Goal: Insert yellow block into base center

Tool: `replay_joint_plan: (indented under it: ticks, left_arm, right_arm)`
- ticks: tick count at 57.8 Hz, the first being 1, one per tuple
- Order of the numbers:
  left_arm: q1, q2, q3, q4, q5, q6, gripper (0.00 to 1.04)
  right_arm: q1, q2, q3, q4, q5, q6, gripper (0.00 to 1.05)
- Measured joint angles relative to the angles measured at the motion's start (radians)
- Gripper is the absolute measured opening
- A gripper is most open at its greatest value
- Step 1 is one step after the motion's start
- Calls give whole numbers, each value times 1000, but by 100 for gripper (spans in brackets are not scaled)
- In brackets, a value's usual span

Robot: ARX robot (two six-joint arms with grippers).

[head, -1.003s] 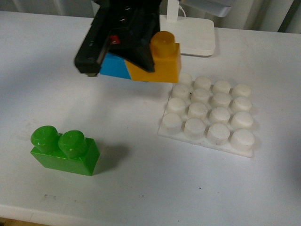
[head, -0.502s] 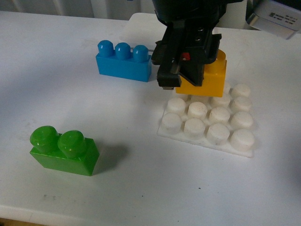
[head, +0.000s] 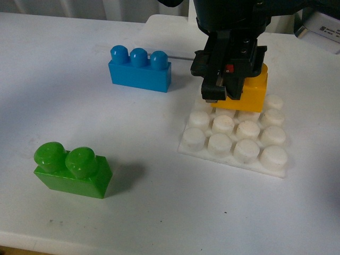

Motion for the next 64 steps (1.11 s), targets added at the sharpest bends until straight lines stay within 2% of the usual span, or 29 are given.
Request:
replay_joint_plan:
  ticks: [59, 64]
  left_arm:
    - [-15, 63, -7, 81, -55, -11, 31]
    - [-17, 62, -14, 92, -69, -7, 45]
  right_arm:
    - [0, 0, 0, 0, 0, 0, 96]
    - [0, 0, 0, 0, 0, 0, 96]
